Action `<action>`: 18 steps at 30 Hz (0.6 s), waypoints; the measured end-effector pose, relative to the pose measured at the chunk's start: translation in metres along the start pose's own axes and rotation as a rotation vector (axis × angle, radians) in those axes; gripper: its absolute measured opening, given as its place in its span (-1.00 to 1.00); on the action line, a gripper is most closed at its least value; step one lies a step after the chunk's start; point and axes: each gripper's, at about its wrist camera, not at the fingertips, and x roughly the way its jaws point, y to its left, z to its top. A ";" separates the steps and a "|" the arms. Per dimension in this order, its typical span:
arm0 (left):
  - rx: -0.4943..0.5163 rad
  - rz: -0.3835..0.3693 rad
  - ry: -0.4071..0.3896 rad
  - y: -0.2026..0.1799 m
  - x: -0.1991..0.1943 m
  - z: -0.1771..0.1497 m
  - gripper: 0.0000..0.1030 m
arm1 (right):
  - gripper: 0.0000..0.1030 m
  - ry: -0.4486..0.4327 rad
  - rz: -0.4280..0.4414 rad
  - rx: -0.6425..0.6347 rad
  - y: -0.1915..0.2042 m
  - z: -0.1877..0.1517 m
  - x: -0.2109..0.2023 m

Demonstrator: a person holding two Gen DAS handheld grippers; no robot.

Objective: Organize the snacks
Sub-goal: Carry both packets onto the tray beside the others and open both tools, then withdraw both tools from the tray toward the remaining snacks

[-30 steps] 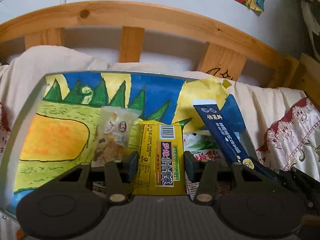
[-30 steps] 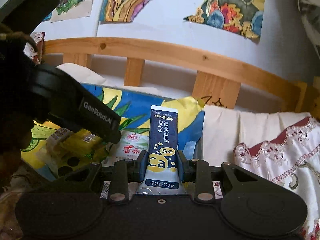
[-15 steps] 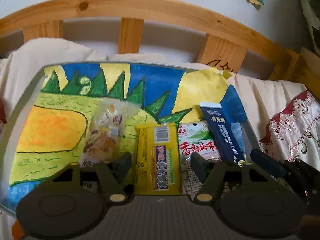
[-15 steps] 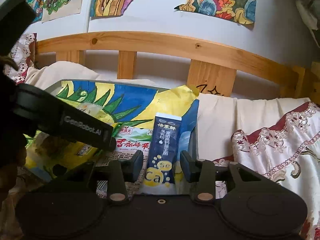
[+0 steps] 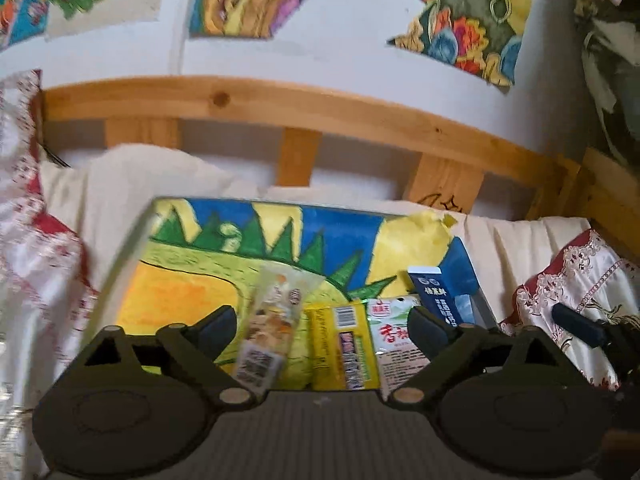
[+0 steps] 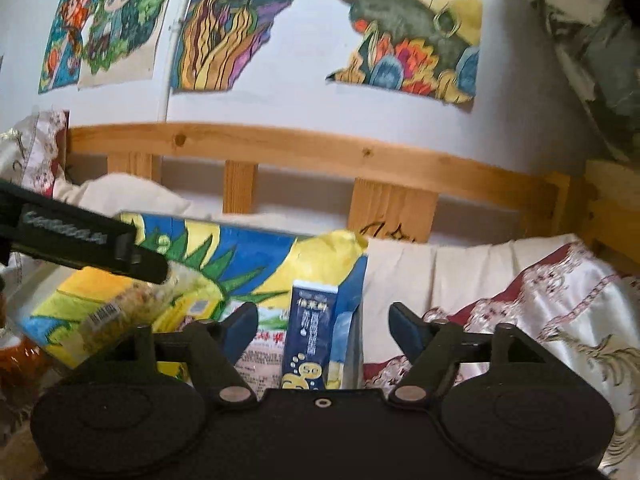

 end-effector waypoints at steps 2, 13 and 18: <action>0.005 0.013 -0.011 0.006 -0.013 0.001 0.89 | 0.58 -0.014 -0.003 0.017 -0.001 0.004 -0.009; 0.000 0.063 -0.091 0.035 -0.088 -0.002 0.99 | 0.99 -0.155 -0.009 0.046 0.014 0.025 -0.077; 0.009 0.079 -0.129 0.044 -0.122 -0.011 0.99 | 0.99 -0.187 0.000 0.032 0.029 0.026 -0.104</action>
